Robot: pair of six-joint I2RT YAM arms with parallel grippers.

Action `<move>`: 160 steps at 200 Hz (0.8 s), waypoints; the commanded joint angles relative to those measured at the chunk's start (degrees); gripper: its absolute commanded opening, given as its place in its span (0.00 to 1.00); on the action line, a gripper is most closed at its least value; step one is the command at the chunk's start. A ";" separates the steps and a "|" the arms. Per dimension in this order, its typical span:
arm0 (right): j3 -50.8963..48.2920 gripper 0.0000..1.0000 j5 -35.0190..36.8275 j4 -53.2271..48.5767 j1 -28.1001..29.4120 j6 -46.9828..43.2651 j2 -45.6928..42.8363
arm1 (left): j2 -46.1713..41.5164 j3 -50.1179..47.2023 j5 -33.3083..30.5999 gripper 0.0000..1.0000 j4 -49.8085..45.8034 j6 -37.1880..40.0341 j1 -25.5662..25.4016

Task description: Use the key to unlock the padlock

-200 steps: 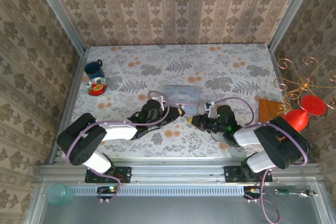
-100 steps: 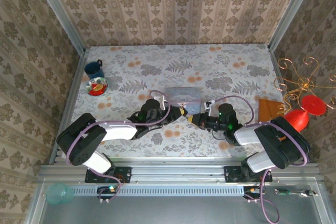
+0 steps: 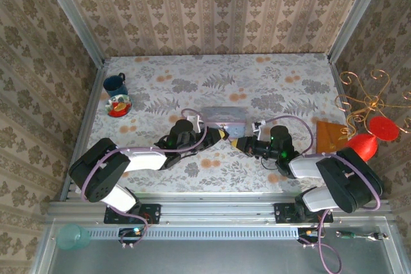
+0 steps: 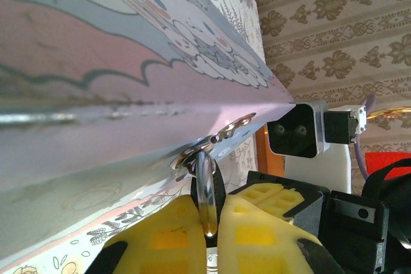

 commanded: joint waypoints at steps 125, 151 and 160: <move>-0.33 0.00 -1.98 -0.69 -1.29 -1.46 -2.70 | -0.82 -1.10 4.17 0.00 8.57 -2.18 0.62; -0.33 0.00 -2.10 -0.86 -1.28 -1.46 -3.19 | -0.55 -1.18 4.46 0.00 9.17 -2.31 0.77; -0.33 0.00 -2.13 -1.17 -1.25 -1.63 -3.36 | -0.47 -1.27 4.55 0.00 9.37 -2.34 0.79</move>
